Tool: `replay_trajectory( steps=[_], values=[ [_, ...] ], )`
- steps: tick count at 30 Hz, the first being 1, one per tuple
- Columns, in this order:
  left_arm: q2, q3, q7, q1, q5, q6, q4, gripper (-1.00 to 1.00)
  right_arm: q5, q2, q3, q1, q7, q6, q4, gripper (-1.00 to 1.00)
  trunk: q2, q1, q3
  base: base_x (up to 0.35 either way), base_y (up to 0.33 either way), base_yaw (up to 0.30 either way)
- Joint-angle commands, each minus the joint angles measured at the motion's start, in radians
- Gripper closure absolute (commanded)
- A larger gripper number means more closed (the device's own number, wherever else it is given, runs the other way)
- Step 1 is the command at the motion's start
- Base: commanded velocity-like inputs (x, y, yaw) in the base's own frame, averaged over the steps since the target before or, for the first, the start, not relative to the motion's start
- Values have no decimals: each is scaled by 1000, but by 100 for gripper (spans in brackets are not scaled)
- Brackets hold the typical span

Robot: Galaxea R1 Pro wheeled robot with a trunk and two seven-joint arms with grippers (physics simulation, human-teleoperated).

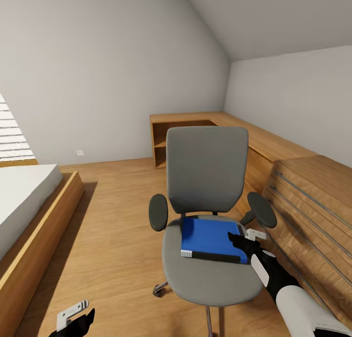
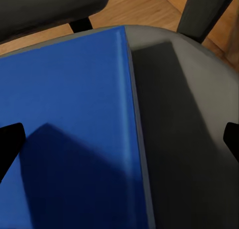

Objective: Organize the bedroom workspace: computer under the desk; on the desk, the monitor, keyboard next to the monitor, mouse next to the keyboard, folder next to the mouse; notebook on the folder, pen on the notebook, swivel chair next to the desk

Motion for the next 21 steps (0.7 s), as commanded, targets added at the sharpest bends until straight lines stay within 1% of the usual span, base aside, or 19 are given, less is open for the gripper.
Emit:
replay_trajectory(
  steps=[1,21],
  values=[
    [-1,5,-7,-1,8,8,-2,-100,-5,0,-4,0,6,6,10,-100,-1,0,-1,0,0,0],
    [-1,11,-8,-1,9,8,-2,-100,-6,1,-4,0,11,6,30,-100,-1,0,-1,0,0,0]
  ],
)
